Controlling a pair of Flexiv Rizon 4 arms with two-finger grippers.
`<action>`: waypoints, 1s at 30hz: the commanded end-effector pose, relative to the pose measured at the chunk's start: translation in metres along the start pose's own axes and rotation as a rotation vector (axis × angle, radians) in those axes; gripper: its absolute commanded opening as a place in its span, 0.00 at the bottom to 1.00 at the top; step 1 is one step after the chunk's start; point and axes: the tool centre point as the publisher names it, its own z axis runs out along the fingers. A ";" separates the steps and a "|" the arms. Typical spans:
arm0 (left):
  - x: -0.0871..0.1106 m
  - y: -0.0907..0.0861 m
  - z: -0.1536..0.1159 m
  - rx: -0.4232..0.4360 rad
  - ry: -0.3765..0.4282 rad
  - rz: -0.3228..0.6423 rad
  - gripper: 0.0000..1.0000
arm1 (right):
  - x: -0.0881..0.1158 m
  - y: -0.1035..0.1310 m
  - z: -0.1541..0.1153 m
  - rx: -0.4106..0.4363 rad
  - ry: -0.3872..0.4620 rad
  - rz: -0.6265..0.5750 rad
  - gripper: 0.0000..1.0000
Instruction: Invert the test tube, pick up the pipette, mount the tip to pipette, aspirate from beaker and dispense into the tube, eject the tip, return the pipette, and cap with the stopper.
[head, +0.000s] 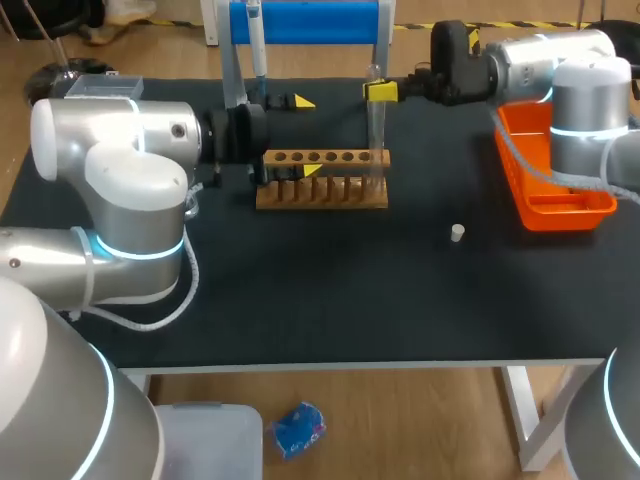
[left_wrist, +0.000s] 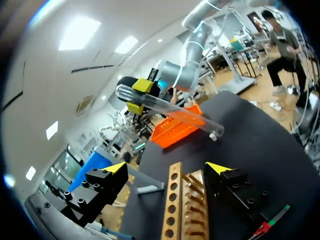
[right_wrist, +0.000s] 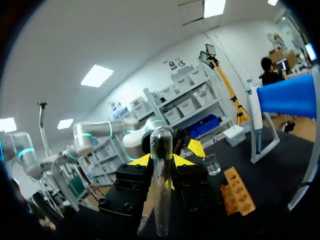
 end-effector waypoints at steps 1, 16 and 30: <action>0.006 0.005 -0.002 0.109 -0.214 0.553 1.00 | 0.005 -0.003 -0.004 -0.073 -0.022 0.337 0.00; 0.001 -0.006 -0.002 0.211 -0.369 0.771 1.00 | 0.004 -0.002 -0.005 -0.096 -0.021 0.391 0.00; 0.004 -0.016 -0.003 0.274 -0.357 1.117 1.00 | 0.008 -0.010 -0.009 -0.183 -0.051 0.759 0.00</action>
